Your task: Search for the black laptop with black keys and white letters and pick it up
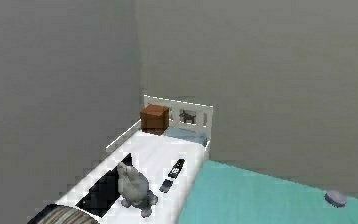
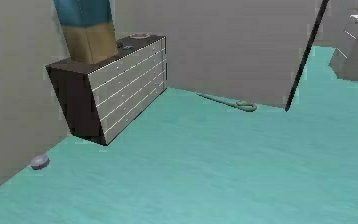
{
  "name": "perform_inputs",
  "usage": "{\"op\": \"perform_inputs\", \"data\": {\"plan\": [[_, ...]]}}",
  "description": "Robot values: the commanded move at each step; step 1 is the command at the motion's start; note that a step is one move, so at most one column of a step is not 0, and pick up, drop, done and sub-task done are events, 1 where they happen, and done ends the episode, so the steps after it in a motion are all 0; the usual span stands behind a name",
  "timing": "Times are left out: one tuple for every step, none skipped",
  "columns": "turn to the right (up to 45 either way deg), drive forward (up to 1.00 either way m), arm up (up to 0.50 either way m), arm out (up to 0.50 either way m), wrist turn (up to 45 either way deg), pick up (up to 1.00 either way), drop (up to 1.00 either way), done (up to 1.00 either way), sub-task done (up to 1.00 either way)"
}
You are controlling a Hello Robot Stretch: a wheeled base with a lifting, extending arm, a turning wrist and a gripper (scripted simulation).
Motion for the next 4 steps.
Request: {"op": "perform_inputs", "data": {"plan": [[3.0,0.0,0.0,0.0,0.0,0.0,0.0,0.0,0.0],[0.0,0.25,0.0,0.0,0.0,0.0,0.0,0.0,0.0],[-45.0,0.0,0.0,0.0,0.0,0.0,0.0,0.0,0.0],[-45.0,0.0,0.0,0.0,0.0,0.0,0.0,0.0,0.0]]}}
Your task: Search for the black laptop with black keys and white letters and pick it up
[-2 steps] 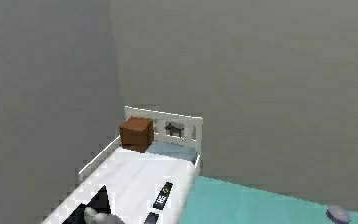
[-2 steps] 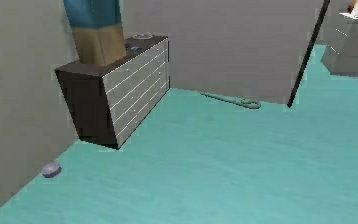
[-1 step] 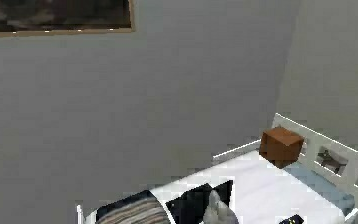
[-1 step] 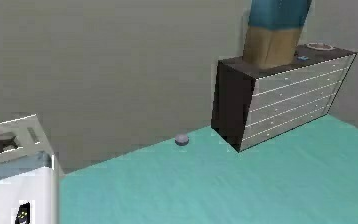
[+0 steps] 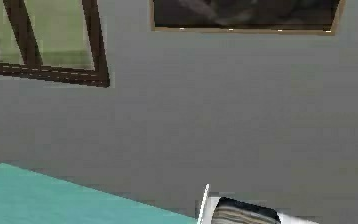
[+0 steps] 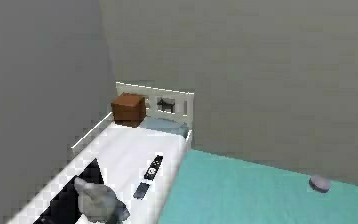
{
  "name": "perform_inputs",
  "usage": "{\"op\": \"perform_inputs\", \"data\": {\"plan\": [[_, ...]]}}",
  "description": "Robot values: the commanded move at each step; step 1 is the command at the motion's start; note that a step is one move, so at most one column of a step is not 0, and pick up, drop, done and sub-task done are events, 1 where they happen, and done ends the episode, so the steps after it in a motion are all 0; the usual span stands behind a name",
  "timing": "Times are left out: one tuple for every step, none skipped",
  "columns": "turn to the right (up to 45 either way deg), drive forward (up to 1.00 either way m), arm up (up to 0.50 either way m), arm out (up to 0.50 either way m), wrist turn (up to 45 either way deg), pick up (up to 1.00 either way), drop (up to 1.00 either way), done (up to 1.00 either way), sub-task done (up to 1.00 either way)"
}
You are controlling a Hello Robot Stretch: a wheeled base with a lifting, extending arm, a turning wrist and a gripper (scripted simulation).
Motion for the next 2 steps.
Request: {"op": "perform_inputs", "data": {"plan": [[-33.0,0.0,0.0,0.0,0.0,0.0,0.0,0.0,0.0],[0.0,0.0,0.5,0.0,0.0,0.0,0.0,0.0,0.0]]}}
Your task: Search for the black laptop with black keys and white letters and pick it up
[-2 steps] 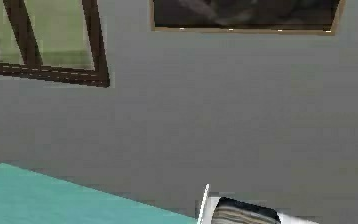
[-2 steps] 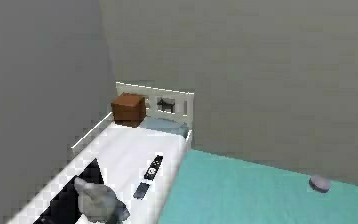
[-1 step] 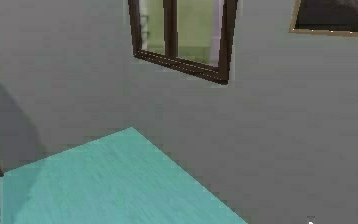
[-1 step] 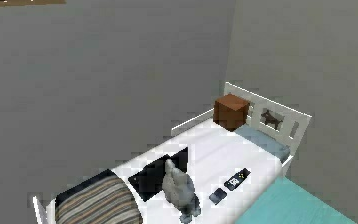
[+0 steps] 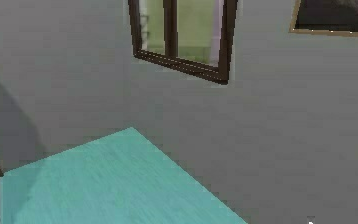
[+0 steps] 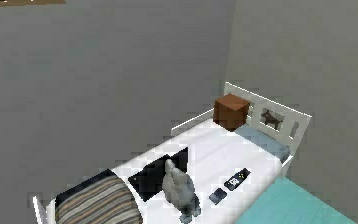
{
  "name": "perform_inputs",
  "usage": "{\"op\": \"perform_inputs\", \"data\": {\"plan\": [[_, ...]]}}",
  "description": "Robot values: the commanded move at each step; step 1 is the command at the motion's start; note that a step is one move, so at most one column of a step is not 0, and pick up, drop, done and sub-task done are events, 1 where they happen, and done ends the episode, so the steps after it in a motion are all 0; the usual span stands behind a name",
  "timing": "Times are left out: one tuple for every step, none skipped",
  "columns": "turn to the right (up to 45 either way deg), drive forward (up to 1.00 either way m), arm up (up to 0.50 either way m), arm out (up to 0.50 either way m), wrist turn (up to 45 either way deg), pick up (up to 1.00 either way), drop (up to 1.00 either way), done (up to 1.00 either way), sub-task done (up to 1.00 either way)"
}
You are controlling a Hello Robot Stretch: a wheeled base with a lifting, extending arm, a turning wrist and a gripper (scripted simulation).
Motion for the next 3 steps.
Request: {"op": "perform_inputs", "data": {"plan": [[0.0,0.0,0.02,0.0,0.0,0.0,0.0,0.0,0.0],[0.0,0.0,0.0,0.46,0.0,0.0,0.0,0.0,0.0],[0.0,0.0,0.0,0.0,45.0,0.0,0.0,0.0,0.0]]}}
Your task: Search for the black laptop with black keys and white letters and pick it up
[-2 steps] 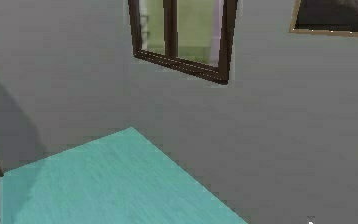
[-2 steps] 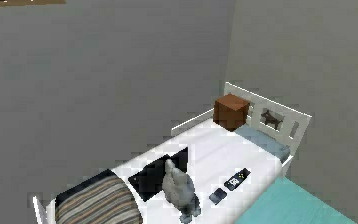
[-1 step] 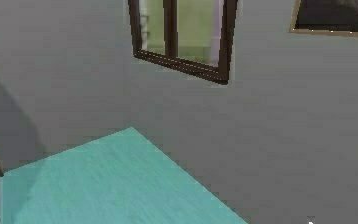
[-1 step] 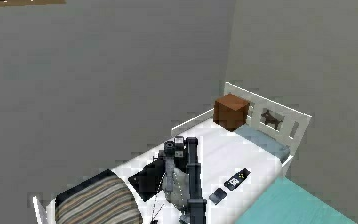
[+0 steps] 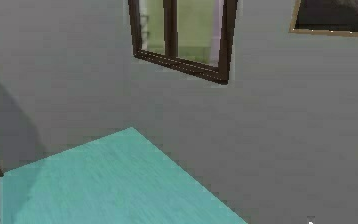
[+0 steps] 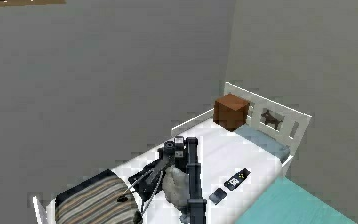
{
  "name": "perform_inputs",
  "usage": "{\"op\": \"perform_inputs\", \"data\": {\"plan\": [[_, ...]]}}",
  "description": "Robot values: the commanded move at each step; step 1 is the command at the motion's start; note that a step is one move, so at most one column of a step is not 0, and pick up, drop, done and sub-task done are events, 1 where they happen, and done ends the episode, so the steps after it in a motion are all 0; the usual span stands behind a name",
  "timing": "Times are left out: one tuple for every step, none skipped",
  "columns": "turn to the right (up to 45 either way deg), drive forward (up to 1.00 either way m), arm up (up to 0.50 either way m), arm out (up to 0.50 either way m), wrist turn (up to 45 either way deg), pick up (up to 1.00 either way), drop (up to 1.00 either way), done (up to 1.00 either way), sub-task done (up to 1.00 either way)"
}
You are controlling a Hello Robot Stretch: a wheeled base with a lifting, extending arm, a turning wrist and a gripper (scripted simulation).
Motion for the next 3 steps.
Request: {"op": "perform_inputs", "data": {"plan": [[0.0,0.0,0.0,0.0,45.0,0.0,0.0,0.0,0.0],[0.0,0.0,0.0,0.0,36.0,0.0,0.0,0.0,0.0],[0.0,0.0,-0.3,0.0,0.0,0.0,0.0,0.0,0.0]]}}
